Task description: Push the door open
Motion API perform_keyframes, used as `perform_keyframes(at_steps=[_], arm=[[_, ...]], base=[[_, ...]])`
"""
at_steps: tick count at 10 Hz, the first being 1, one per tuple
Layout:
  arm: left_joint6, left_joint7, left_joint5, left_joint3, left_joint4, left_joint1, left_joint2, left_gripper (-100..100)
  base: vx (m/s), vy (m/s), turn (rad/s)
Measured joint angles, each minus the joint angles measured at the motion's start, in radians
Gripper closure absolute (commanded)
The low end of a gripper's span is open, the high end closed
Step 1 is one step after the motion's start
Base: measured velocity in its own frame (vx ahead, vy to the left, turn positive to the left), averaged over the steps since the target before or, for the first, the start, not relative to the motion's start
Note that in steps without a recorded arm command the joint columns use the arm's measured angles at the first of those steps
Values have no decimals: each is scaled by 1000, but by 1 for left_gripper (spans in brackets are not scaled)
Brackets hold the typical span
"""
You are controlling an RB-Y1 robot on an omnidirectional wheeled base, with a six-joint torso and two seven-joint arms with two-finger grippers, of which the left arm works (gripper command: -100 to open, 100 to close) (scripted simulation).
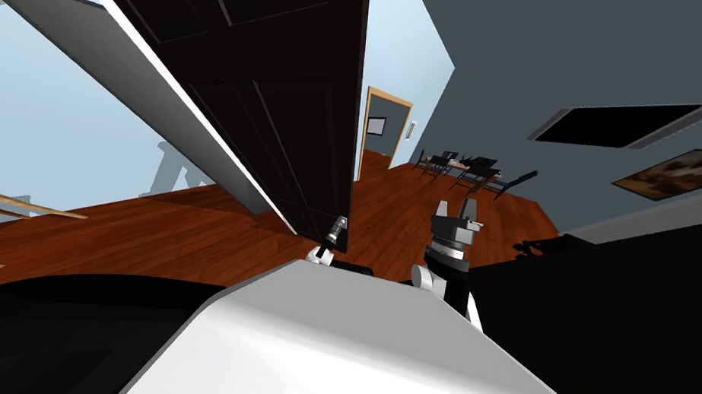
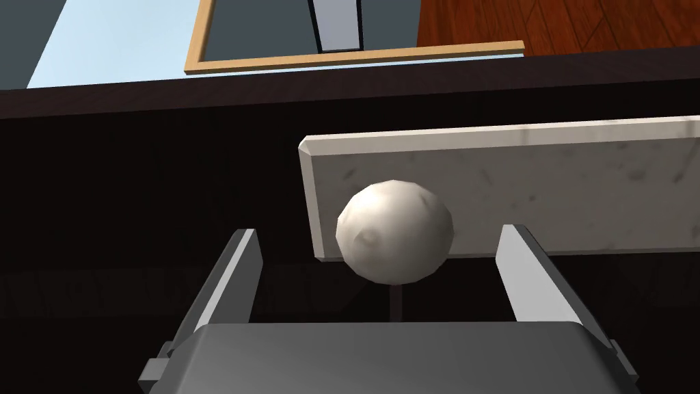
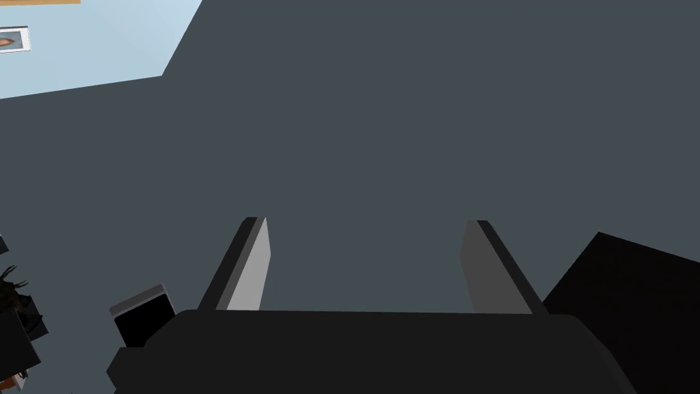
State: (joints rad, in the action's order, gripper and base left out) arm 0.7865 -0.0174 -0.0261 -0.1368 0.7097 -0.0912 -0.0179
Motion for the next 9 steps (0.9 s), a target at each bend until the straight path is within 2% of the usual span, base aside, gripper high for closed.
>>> perform_keyframes(at_steps=[2, 3, 8, 9], arm=[[13, -7, 2, 5, -27, -12, -15, -100], [14, -7, 2, 5, -28, -13, -15, 100], [11, -7, 2, 5, -28, -11, -15, 100], [11, -7, 2, 5, -28, -11, -15, 100]], base=[[20, -5, -15], [0, 0, 0], [0, 0, 0], [138, -32, 78]])
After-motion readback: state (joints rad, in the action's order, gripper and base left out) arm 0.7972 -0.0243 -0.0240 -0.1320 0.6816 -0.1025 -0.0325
